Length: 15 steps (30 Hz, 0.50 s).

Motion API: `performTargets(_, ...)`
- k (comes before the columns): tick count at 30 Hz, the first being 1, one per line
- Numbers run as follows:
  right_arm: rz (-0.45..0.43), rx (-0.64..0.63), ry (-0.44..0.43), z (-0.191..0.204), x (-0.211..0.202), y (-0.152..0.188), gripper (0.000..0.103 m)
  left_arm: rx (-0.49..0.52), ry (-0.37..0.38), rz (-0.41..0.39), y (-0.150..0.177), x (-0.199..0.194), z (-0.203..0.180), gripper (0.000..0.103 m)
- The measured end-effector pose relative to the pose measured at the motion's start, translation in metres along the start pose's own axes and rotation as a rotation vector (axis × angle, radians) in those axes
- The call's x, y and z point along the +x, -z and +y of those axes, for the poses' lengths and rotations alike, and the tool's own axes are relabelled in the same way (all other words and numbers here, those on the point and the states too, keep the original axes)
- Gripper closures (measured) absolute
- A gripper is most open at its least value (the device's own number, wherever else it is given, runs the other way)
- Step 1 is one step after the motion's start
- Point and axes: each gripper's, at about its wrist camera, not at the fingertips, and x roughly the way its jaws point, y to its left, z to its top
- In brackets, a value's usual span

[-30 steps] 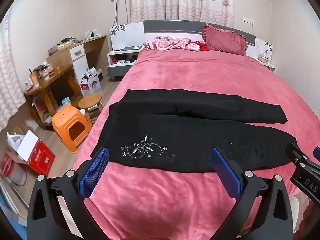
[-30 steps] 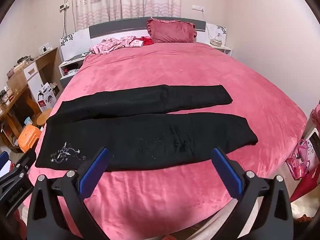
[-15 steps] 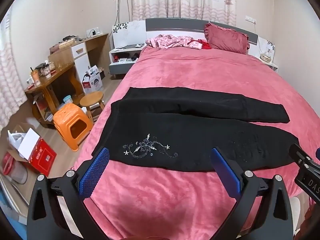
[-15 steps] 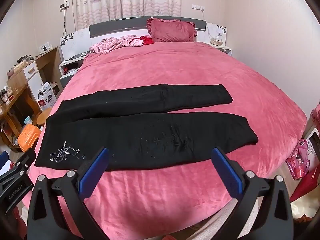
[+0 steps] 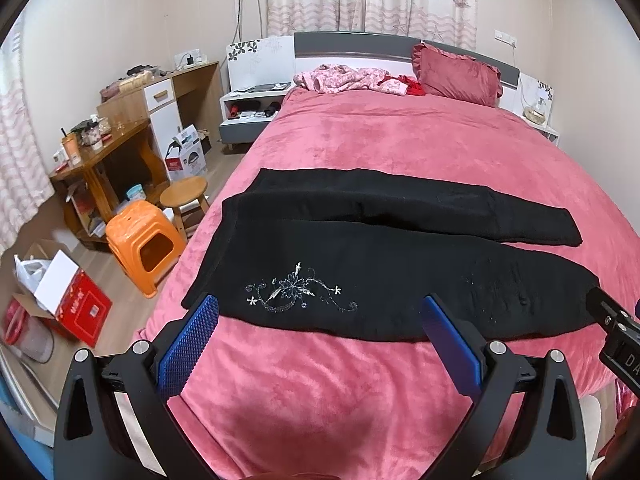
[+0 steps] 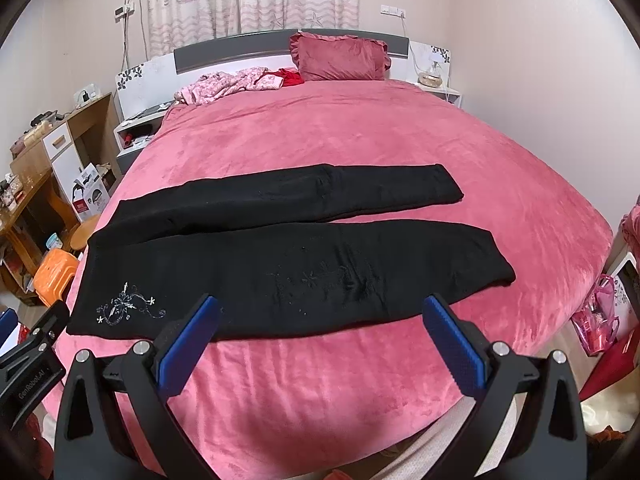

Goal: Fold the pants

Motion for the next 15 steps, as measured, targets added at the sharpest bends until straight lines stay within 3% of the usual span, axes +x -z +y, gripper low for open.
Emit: performTargets(15, -0.004, -0.007, -0.004, 0.0012, -0.0021, -0.0024, 0.002, -0.001, -0.004, 0.008, 0.0002, 0.0024, -0.0019, 0.003)
